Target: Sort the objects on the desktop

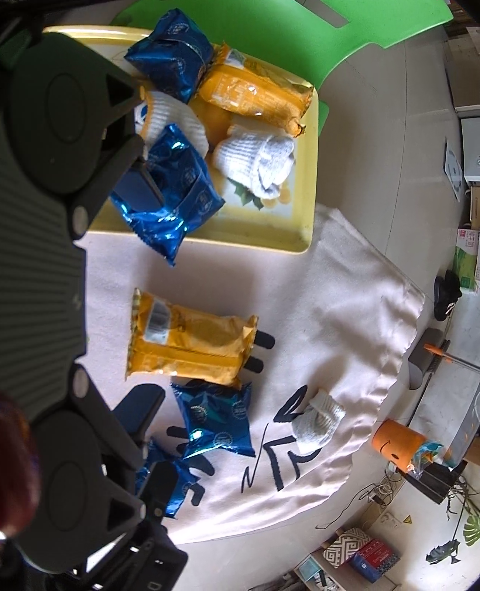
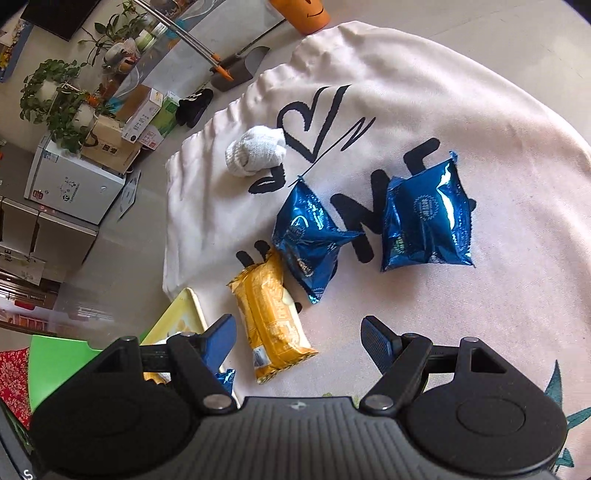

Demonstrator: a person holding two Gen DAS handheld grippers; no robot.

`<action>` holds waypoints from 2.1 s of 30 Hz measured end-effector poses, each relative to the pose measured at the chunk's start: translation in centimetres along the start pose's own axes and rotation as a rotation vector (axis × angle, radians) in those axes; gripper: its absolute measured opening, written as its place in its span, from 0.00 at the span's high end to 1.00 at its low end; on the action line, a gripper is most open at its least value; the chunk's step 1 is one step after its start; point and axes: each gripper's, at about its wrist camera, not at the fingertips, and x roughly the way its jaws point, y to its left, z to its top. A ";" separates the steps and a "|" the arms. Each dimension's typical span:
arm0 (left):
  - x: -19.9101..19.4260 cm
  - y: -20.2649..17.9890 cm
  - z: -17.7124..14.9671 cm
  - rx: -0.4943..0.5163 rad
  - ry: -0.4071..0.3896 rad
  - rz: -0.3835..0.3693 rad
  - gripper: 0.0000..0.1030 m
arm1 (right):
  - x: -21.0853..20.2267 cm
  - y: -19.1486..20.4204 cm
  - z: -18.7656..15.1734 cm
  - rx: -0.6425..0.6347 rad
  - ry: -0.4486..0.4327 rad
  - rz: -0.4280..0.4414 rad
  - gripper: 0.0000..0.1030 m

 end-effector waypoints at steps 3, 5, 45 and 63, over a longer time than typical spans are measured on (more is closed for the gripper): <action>0.3 -0.7 -0.4 0.013 0.015 -0.002 0.01 | -0.4 -0.9 0.7 -0.001 -0.023 -0.031 0.27; 0.6 -1.1 -0.6 0.019 0.024 -0.006 0.01 | -0.7 -1.6 1.2 -0.005 -0.046 -0.060 0.27; 5.8 -3.5 -2.7 0.040 0.190 -0.057 0.01 | 4.7 -8.2 9.1 0.087 -0.122 -0.351 0.24; 5.2 -2.9 -2.5 0.028 0.171 -0.048 0.01 | 6.4 -4.7 5.4 -0.063 0.081 -0.221 0.23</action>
